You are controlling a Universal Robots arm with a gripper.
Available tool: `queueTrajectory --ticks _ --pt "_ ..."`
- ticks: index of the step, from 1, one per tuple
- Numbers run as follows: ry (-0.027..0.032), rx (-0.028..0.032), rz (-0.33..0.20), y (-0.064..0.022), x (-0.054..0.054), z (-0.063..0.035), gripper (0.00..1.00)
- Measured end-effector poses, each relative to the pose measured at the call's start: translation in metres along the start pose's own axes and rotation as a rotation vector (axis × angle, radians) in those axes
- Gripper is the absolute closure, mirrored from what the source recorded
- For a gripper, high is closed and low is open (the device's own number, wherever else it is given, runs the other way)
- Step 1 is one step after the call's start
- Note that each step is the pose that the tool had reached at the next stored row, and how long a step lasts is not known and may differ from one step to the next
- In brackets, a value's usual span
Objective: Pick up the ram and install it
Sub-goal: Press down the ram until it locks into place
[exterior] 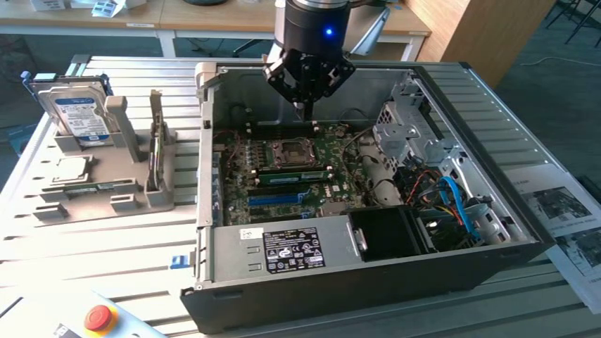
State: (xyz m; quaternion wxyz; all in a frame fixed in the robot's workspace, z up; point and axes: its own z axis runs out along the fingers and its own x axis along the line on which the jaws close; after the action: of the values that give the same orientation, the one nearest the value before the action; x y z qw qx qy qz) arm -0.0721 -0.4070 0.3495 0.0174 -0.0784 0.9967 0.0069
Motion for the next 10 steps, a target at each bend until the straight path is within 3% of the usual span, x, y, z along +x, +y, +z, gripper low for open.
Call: queueTrajectory --ticks 10 --pt "-0.0021 0.0065 0.181 0.0000 0.0000 0.0009 0.90"
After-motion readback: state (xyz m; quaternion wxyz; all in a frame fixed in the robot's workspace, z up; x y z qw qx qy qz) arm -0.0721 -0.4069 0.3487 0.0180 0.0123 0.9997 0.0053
